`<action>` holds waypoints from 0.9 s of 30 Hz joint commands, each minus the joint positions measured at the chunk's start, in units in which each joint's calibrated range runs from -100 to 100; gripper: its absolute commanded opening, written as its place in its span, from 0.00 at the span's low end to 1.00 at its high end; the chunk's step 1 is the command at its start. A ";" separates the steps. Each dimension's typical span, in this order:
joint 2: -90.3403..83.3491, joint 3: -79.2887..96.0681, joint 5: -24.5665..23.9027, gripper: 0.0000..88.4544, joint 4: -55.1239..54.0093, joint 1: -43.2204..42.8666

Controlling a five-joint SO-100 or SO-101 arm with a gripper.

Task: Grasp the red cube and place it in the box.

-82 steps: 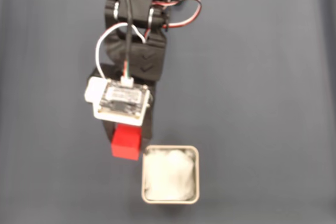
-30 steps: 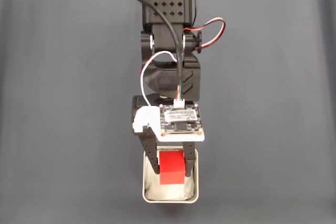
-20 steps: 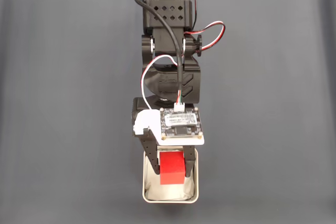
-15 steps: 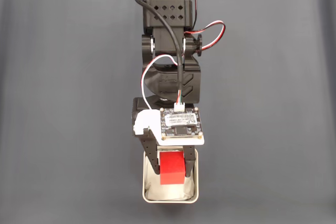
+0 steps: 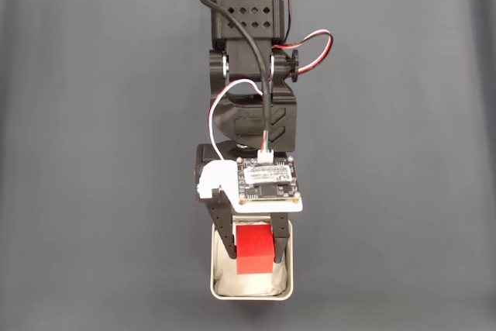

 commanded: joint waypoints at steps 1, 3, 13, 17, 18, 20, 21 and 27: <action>-0.73 -1.33 0.20 0.08 -2.02 0.04; -0.64 -1.33 0.20 0.08 -2.02 0.04; -0.73 -1.15 0.15 0.28 -2.19 0.33; -1.16 -1.15 -0.05 0.45 -2.60 0.61; -1.33 -1.05 -0.20 0.48 -2.60 0.68; -1.59 -0.60 0.10 0.50 -2.60 0.75; -1.77 -0.23 0.34 0.51 -2.60 0.83; -2.37 0.40 0.49 0.52 -2.60 0.83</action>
